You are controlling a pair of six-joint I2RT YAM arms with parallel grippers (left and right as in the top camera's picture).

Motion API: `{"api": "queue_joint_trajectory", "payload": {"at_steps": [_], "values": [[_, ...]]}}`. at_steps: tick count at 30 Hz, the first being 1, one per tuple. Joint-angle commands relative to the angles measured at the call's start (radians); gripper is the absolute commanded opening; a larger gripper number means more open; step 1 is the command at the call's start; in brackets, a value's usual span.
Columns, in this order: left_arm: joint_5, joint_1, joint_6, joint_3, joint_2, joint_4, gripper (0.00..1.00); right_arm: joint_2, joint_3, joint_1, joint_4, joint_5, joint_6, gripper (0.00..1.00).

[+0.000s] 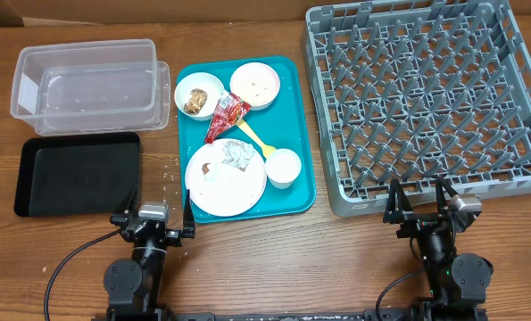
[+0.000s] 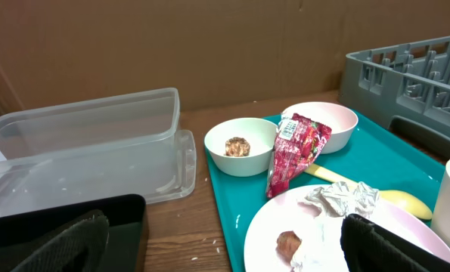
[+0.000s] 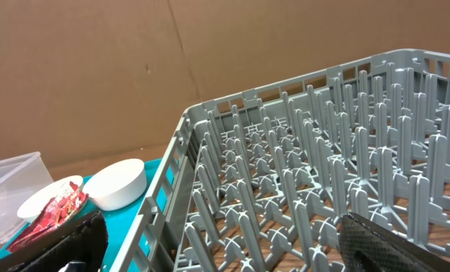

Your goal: Sort waste into correct bins and load items into the dishwasher

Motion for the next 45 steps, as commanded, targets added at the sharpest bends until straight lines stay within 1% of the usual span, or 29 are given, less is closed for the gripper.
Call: {"api": "queue_joint_trajectory", "payload": {"at_steps": [1,26,28,32,34,35,37,38,39,40,42,45], "values": [[-0.006,0.005,-0.015,-0.008,-0.012,0.004,1.00,-0.012,-0.010,0.000,0.003,0.283,-0.003,1.00],[-0.006,0.005,-0.014,-0.008,-0.012,0.004,1.00,-0.012,-0.010,0.000,0.006,0.283,-0.003,1.00],[-0.030,0.005,-0.010,-0.008,-0.012,0.004,1.00,-0.012,-0.010,0.000,0.030,0.287,-0.003,1.00],[-0.077,0.005,-0.002,-0.008,-0.012,0.055,1.00,-0.012,-0.010,0.000,0.060,0.286,-0.002,1.00],[-0.081,0.005,0.002,-0.008,-0.012,0.113,1.00,-0.012,-0.010,0.000,0.109,0.286,0.005,1.00],[-0.058,0.005,-0.005,-0.007,-0.012,0.162,1.00,-0.012,-0.010,0.000,0.140,0.277,0.005,1.00],[0.045,0.005,0.016,0.003,-0.012,0.253,1.00,-0.012,0.006,0.000,0.175,0.198,0.004,1.00],[0.128,0.005,0.052,0.026,-0.012,0.306,1.00,-0.012,0.029,0.000,0.188,0.130,0.004,1.00],[0.164,0.005,0.052,0.072,-0.008,0.294,1.00,-0.012,0.050,0.000,0.199,0.089,0.004,1.00],[0.168,0.005,0.052,0.099,-0.002,0.270,1.00,-0.012,0.059,0.000,0.200,0.079,0.004,1.00],[0.171,0.005,0.057,0.268,0.093,0.100,1.00,-0.011,0.116,0.000,0.198,0.026,0.000,1.00],[0.259,0.005,0.111,0.508,0.319,-0.054,1.00,0.007,0.211,0.000,0.162,-0.024,-0.002,1.00]]}}
